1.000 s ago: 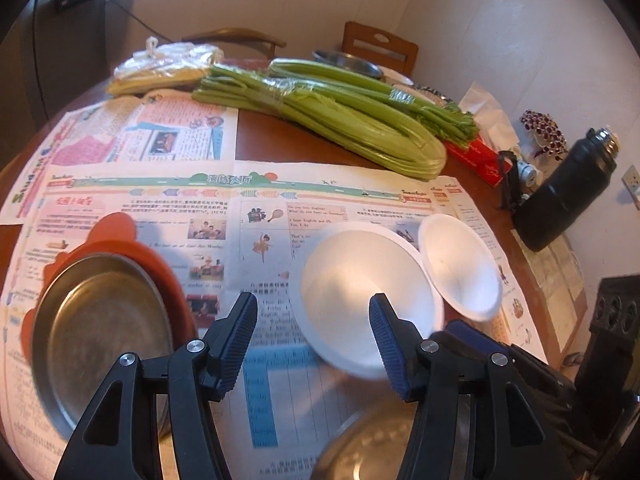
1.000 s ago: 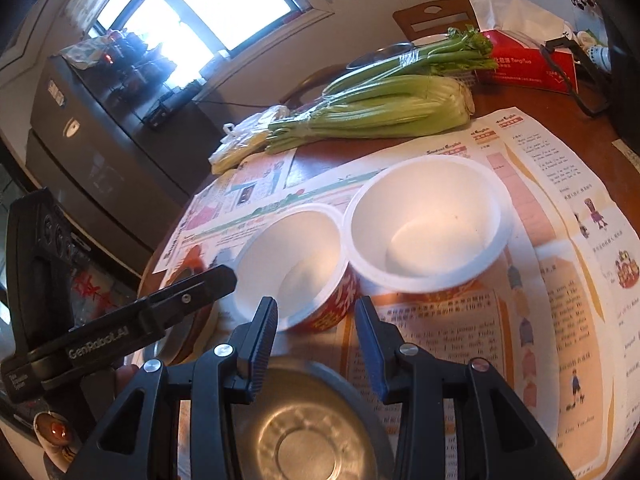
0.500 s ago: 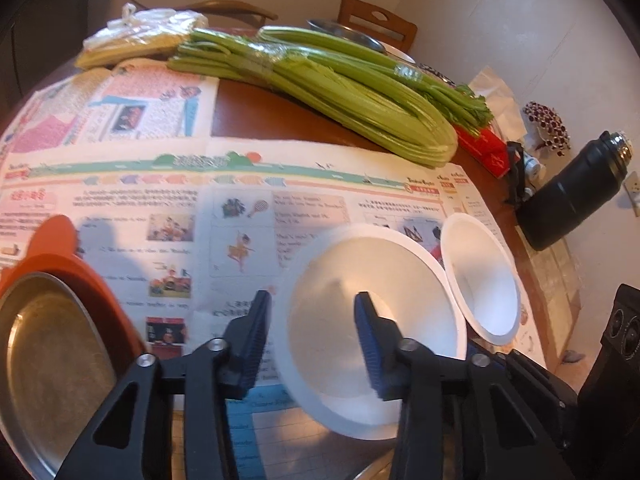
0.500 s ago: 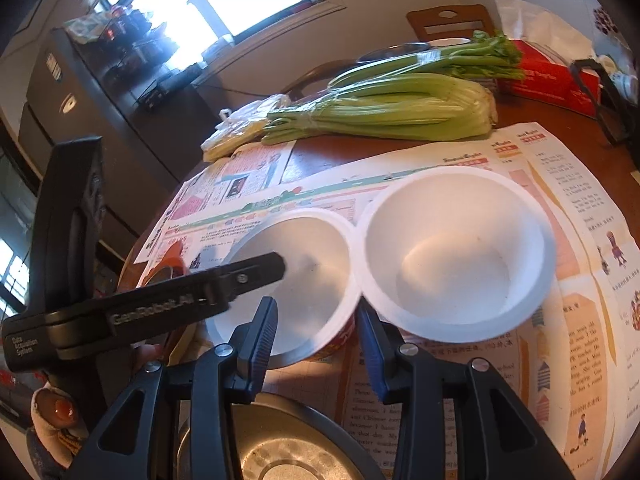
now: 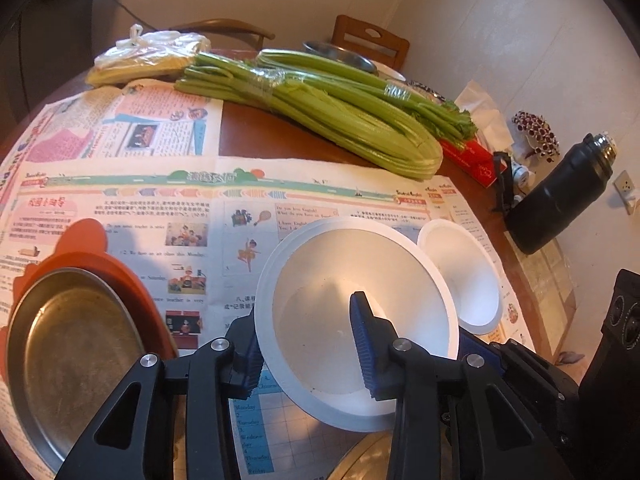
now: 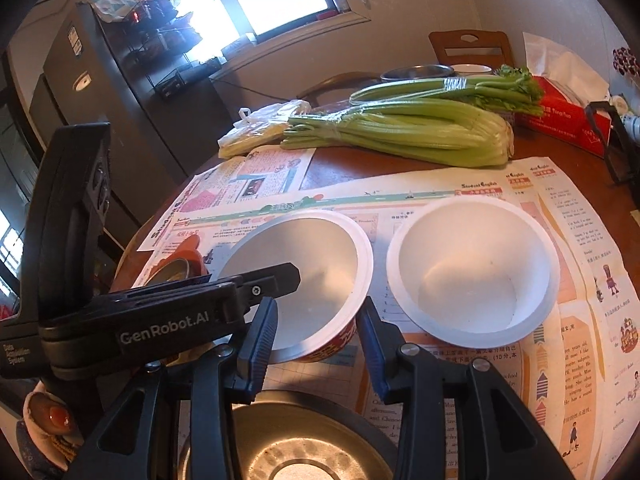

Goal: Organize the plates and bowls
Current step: 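Carry the paper cup over the steel bowl and lower it inside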

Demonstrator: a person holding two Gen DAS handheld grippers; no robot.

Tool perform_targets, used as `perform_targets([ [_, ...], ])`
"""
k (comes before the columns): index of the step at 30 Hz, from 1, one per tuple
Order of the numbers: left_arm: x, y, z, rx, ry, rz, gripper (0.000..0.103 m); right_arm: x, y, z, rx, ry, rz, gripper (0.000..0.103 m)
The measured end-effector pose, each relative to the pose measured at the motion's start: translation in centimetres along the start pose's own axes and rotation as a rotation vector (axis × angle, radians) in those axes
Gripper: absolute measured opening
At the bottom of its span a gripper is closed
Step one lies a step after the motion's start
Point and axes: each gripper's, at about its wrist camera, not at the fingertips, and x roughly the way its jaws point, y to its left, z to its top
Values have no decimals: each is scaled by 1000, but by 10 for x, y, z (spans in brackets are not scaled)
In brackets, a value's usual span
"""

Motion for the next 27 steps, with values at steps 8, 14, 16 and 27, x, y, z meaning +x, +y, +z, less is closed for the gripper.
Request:
perform_targets([
  [8,-25,2,-3,-1,-38,14,39,-9,14,2,-32,-24,24,42],
  [14,-44,3,-7,-15,-63,5,40,-23,25,0,-53,-52,49,42],
  [16,-50,0,-10,1,-73,9,40,-28,28,-1,-59,-57,50,42],
  [27,-82,-20,-23,37,-116,13,42,-63,37,-9,-84,-111,59,42],
])
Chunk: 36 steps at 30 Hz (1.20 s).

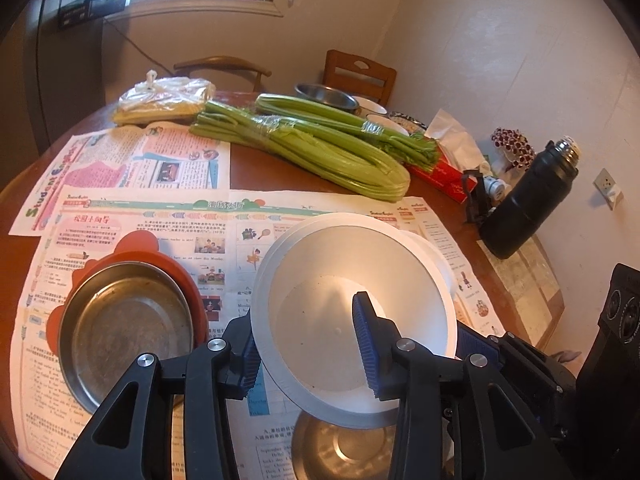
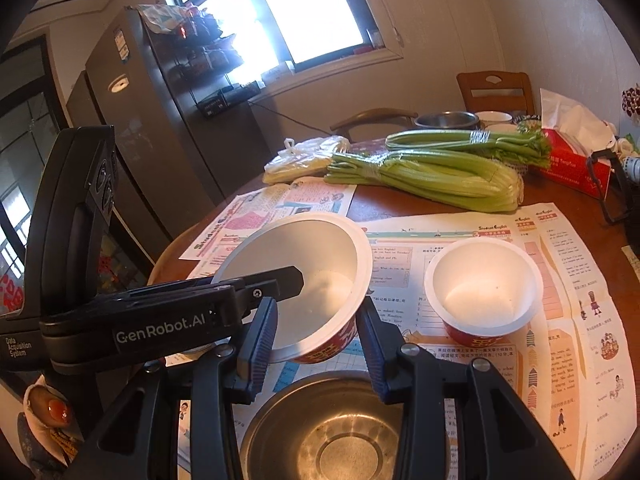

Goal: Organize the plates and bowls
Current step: 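Carry the paper cup over the steel bowl and lower it inside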

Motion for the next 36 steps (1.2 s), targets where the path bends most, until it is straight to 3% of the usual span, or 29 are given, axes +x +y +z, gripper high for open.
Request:
perform_targets([
  [23,-40,-62,-23,71,-39,-16,43,-74,-9,-15,-15,-66,-18,42],
  [36,-27,-52,-59,10,14,-48,42,-78,-13,-38,-35,-10,4,42],
])
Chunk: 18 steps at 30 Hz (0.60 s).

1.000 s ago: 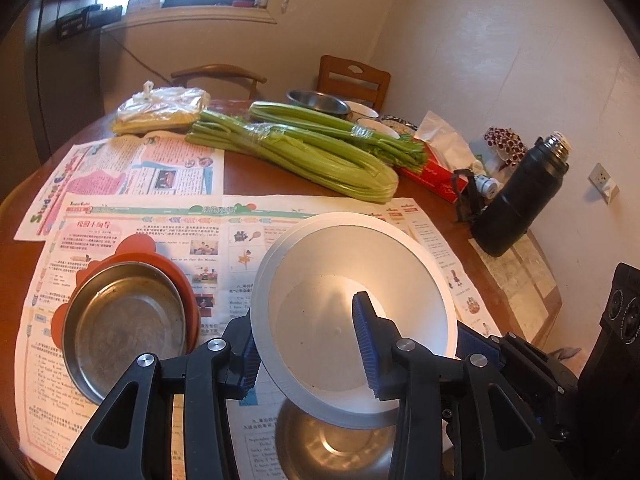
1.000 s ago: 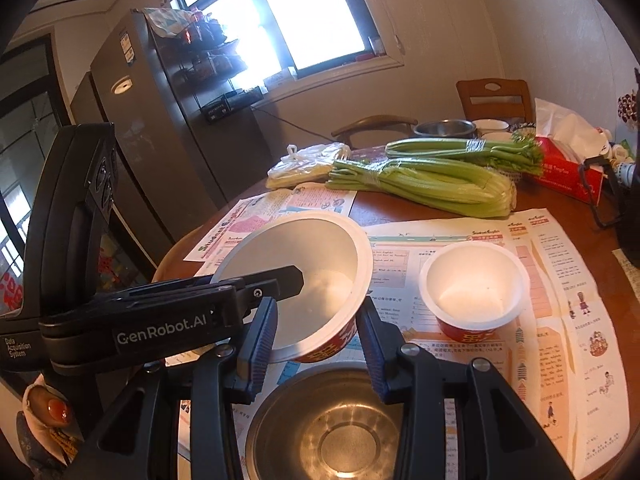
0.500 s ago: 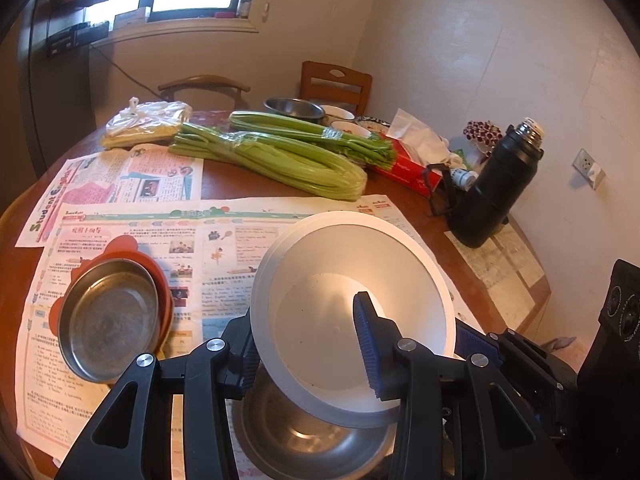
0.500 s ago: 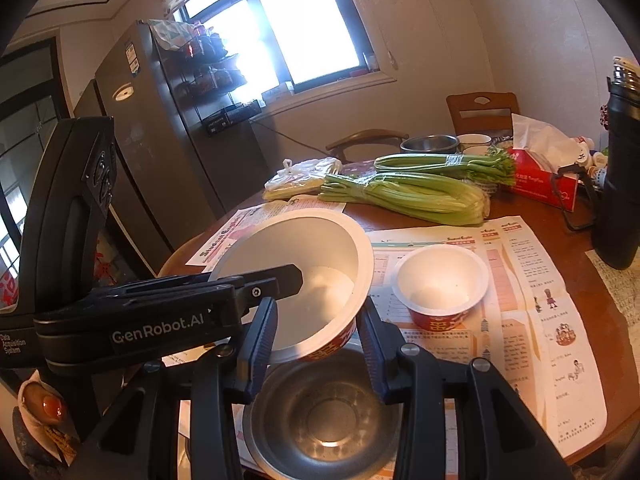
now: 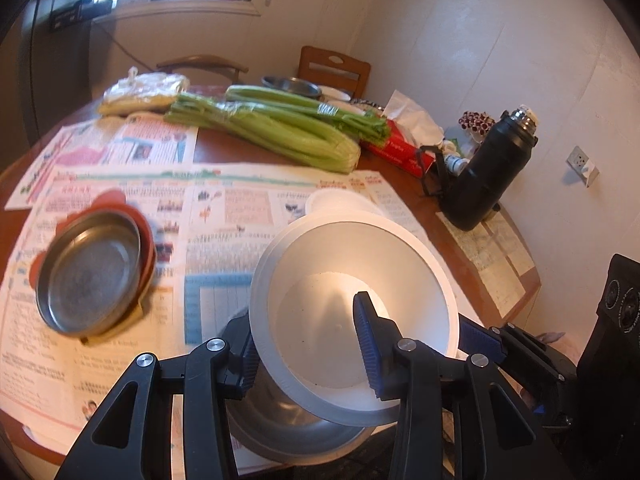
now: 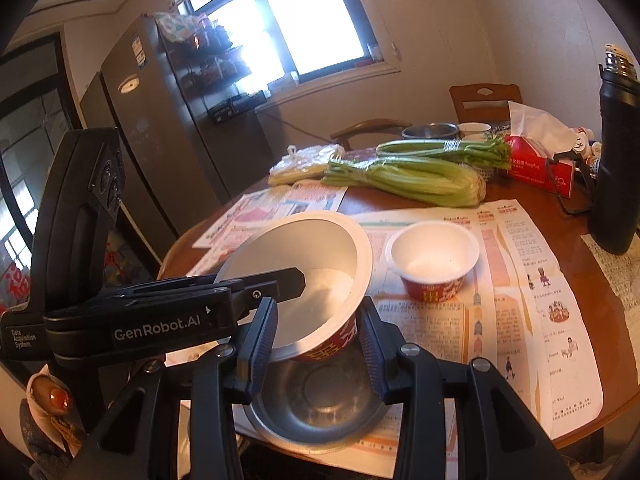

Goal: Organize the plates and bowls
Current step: 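Carry the paper cup over the steel bowl and lower it inside, then open the left gripper and release the cup inside the steel bowl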

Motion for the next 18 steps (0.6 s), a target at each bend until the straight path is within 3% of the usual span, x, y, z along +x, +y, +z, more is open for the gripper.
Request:
perform_targets([
  [18,44,15,-34,-12,99,72,42,37,-18,-42,21,122,0,42],
])
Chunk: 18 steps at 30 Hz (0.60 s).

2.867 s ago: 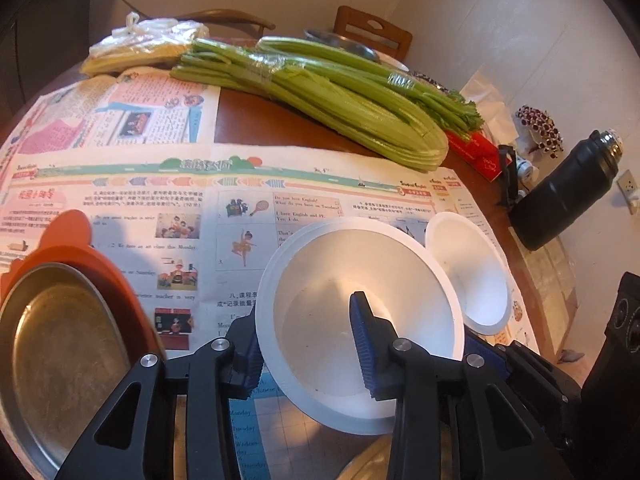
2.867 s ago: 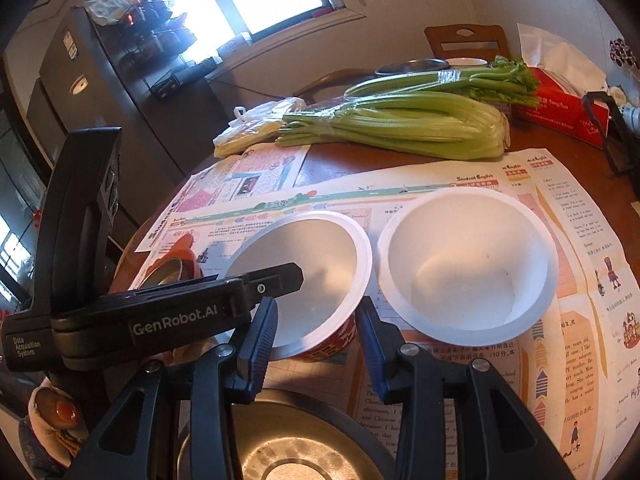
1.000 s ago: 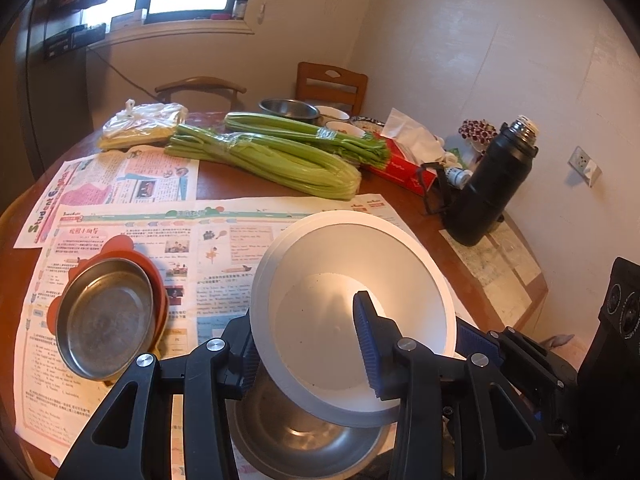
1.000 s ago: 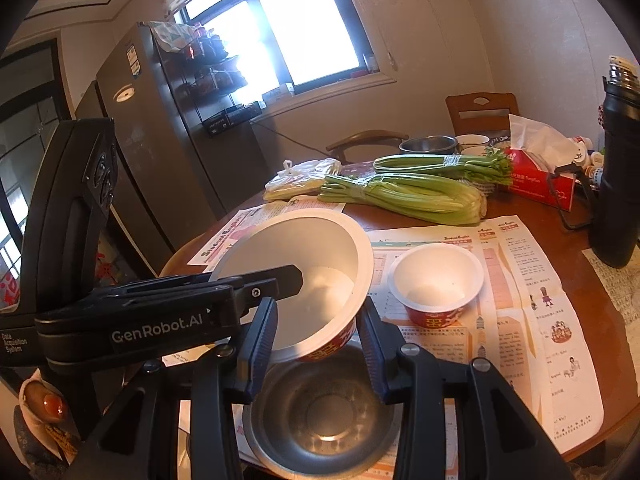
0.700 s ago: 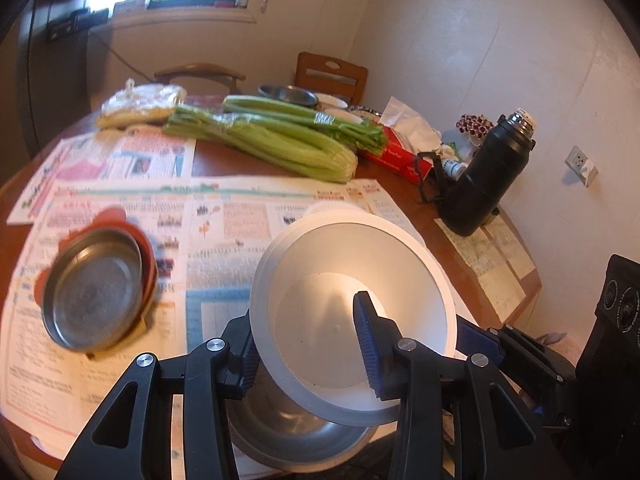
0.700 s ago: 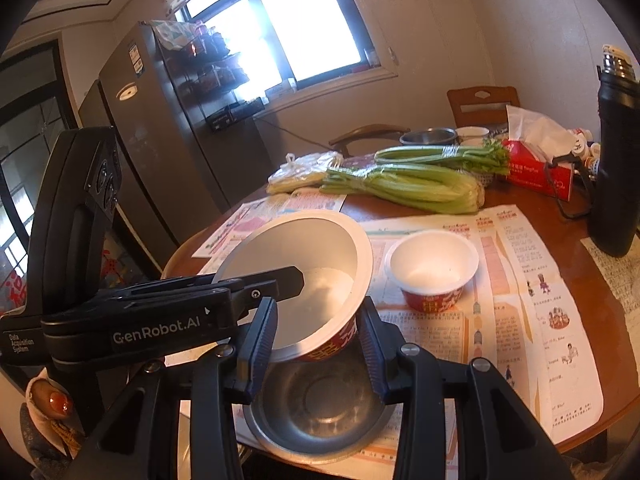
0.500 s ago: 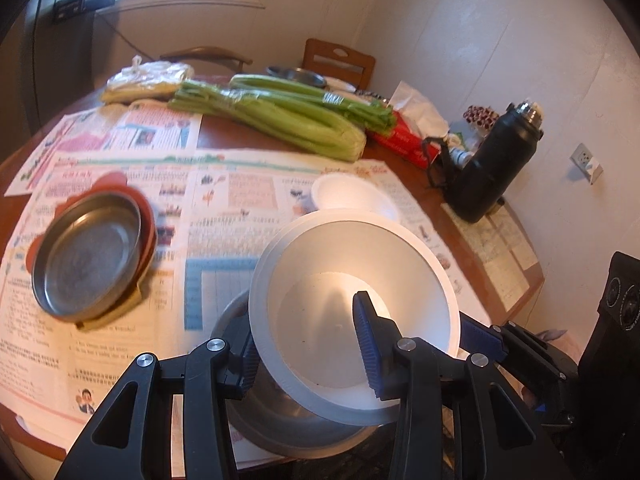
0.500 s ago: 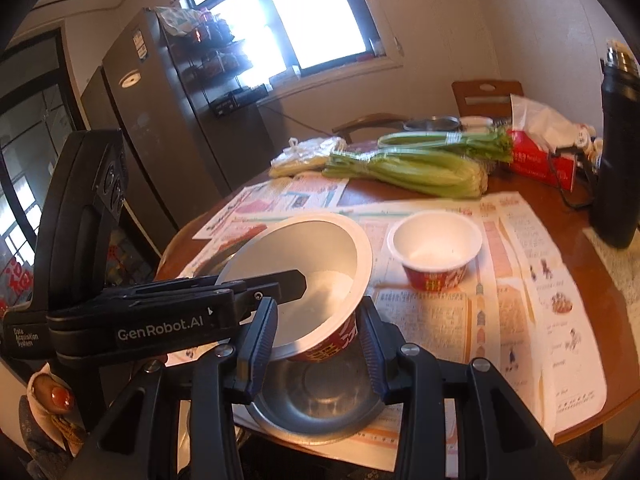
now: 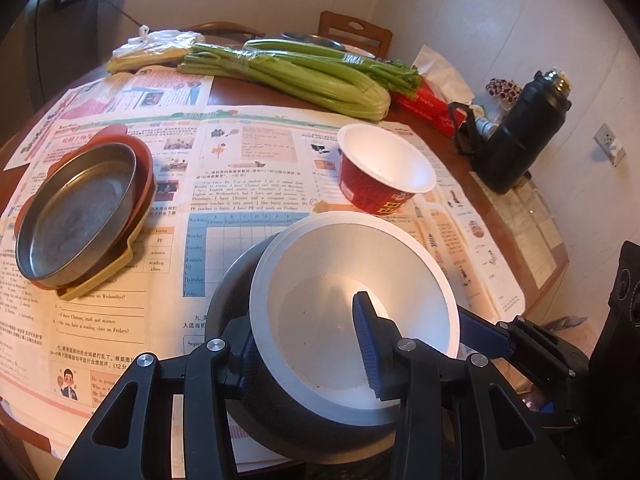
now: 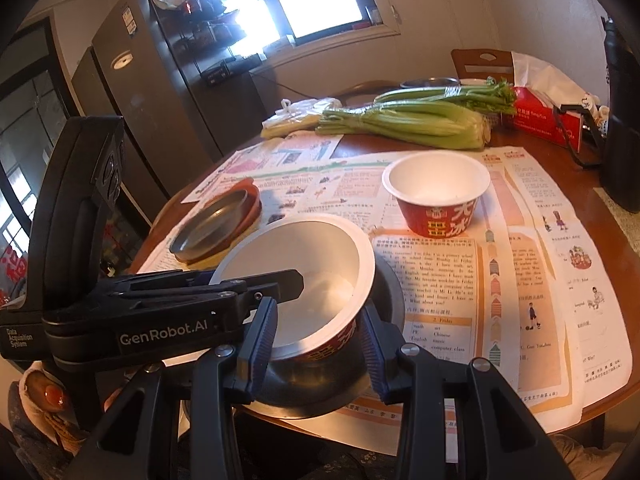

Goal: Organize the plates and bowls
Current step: 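Open the left gripper and release the cup inside the steel bowl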

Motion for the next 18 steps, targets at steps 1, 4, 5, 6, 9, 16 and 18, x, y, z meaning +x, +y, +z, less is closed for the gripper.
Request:
perform_targets([
  [1,1,0,0,-1,-1,4,42,2,-1,-1,4,4,3,42],
  [4,3,1,-1,-3,-2,10,42,5,-2,-1,10,12,4,42],
  [5,4,1,0,-2,-2,12,42,6,-2,-1,8,12,3,42],
  [6,4,0,0,1,-1,15,42,7,-2,-1,6,12,1,42],
  [9,7,1,-1,3,5,20,42,8,-3,-2,3,16,-2,42],
  [16,13,4,-1,2,13,30,42,15,-5,-4,-3,26,-8,42],
  [18,14,4,-1,4,12,31,42,16,-5,-4,-9,23,-17,42],
])
